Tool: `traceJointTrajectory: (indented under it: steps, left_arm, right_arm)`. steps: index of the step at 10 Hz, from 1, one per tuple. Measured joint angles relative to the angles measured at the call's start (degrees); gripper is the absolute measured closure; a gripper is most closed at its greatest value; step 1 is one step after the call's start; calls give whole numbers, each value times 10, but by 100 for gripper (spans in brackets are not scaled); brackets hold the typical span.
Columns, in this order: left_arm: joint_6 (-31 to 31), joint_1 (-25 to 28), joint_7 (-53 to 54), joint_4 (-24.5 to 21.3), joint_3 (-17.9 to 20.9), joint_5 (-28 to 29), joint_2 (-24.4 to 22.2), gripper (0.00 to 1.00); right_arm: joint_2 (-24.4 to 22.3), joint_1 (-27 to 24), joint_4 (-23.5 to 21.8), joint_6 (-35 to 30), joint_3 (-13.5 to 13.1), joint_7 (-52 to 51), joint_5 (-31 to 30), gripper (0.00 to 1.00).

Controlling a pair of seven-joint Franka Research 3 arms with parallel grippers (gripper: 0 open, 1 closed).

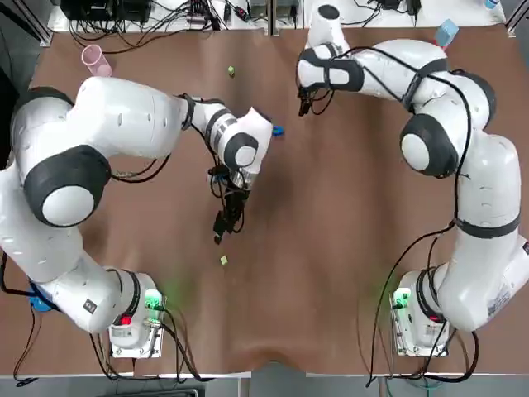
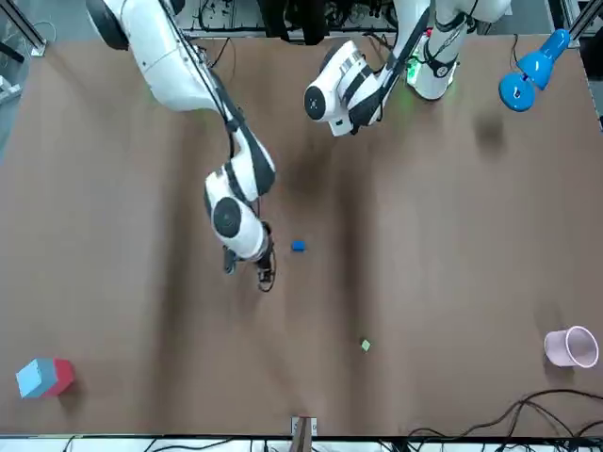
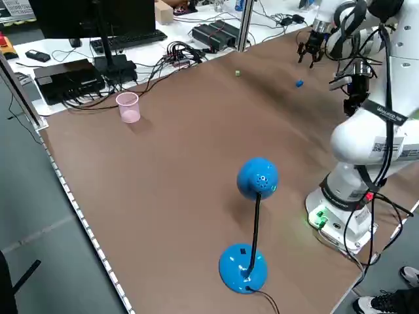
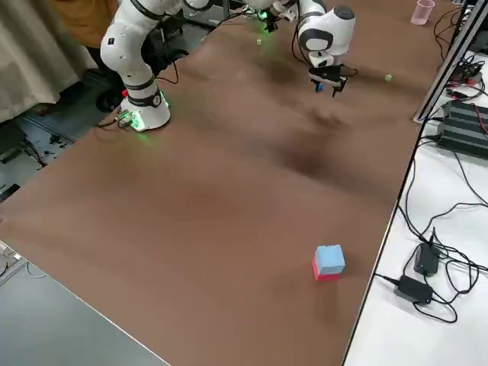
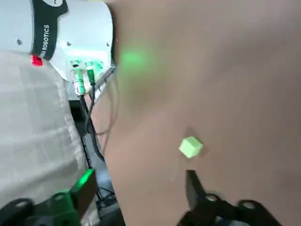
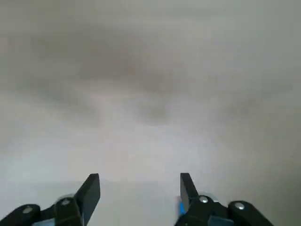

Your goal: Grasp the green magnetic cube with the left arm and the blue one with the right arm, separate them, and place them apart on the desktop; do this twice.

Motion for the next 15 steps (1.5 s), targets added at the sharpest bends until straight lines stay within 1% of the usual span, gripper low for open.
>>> traceJointTrajectory:
  steps: [1, 2, 3, 4, 5, 6, 8, 10, 11, 13, 14, 15]
  left_arm:
    - [3, 35, 7, 41, 4, 20, 2, 0]
    - [7, 77, 17, 94, 8, 35, 10, 0]
    - [15, 110, 21, 149, 11, 36, 30, 0]
    - [28, 132, 21, 202, 11, 37, 57, 0]
    - [51, 145, 20, 243, 12, 36, 82, 0]
    - [89, 155, 16, 267, 12, 36, 100, 0]
    - [190, 167, -9, 283, 14, 31, 129, 0]
    - [285, 158, -54, 298, 14, 24, 175, 0]
    - [338, 138, -84, 303, 20, 24, 197, 0]
    - [418, 68, -117, 307, 64, 24, 229, 0]
    - [454, 38, -124, 307, 83, 24, 242, 0]
    - [475, 18, -129, 308, 97, 24, 253, 0]
  right_arm:
    - [-5, -4, -2, -1, -5, -8, 0, 22]
    - [-9, -6, -5, -1, -11, -23, 0, 22]
    - [-15, -8, -13, -1, -17, -42, 0, 22]
    - [-19, -11, -20, -1, -20, -57, 0, 23]
    - [-21, -13, -24, -1, -21, -63, 0, 23]
    - [-21, -13, -26, -1, -21, -65, 0, 23]
    - [-21, -13, -27, -1, -21, -67, 0, 23]
    - [-21, -13, -27, -1, -21, -68, 0, 23]
    - [-21, -13, -27, -1, -21, -68, 0, 23]
    - [-21, -13, -27, -1, -21, -68, 0, 22]
    - [-21, -13, -27, -1, -21, -68, 0, 22]
    - [-21, -13, -28, -1, -21, -68, 0, 22]
